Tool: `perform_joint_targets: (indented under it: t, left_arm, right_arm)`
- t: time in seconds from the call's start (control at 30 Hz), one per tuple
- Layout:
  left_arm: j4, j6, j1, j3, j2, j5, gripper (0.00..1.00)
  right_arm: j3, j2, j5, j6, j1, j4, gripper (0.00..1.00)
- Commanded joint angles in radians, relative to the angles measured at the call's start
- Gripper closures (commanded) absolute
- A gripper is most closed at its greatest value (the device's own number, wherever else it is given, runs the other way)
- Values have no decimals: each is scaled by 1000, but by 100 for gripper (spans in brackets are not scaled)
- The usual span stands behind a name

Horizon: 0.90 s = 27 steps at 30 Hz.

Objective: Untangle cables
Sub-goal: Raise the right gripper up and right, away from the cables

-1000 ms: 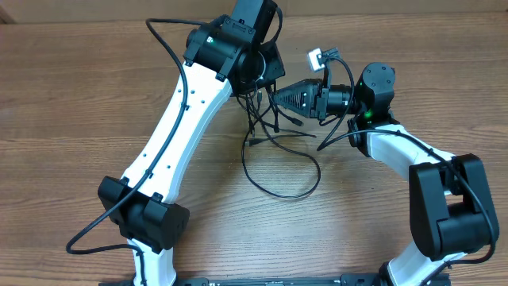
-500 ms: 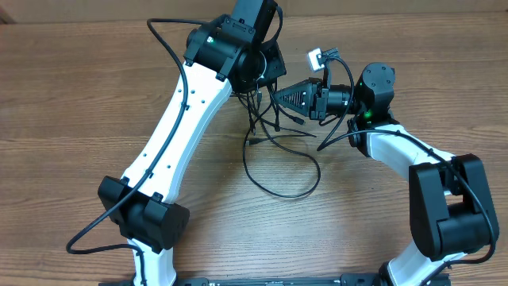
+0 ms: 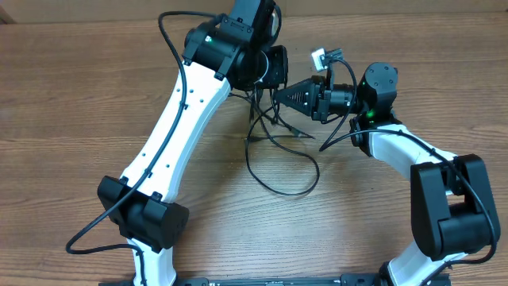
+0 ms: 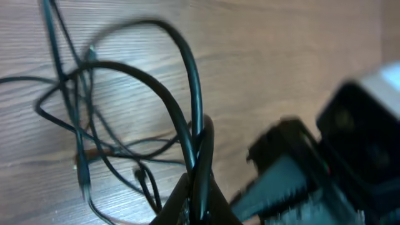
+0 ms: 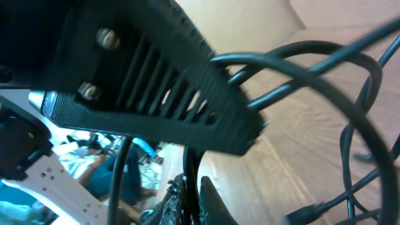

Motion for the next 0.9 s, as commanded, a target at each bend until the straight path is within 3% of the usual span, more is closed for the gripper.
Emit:
perform_joint_targets:
  t: [0.0,0.27,0.57,0.67,0.8,0.87]
  left_arm:
    - [-61,133,-16,1,-4,192,96]
    - [-148,134,-18,1,-4,180,96]
    - [-142,125,-17,1,-4,98,95]
    - [-117,117,-16,1,-4,98,95]
    - [-74,39,-8,1,-4,98,96]
    - [-55,-16,3,2,-4,99,96]
  right_arm:
    - [4,-21,183,-75,-45,5,96]
    - [4,-21,225,-80,-91,194,96]
    - [4,-21,229,110,-116,409,96]
    - [4,-21,184,119,-116,399,96]
    - [4,-21,116,118,-116,262,95]
    - [4,-21,100,104,-116,159,80]
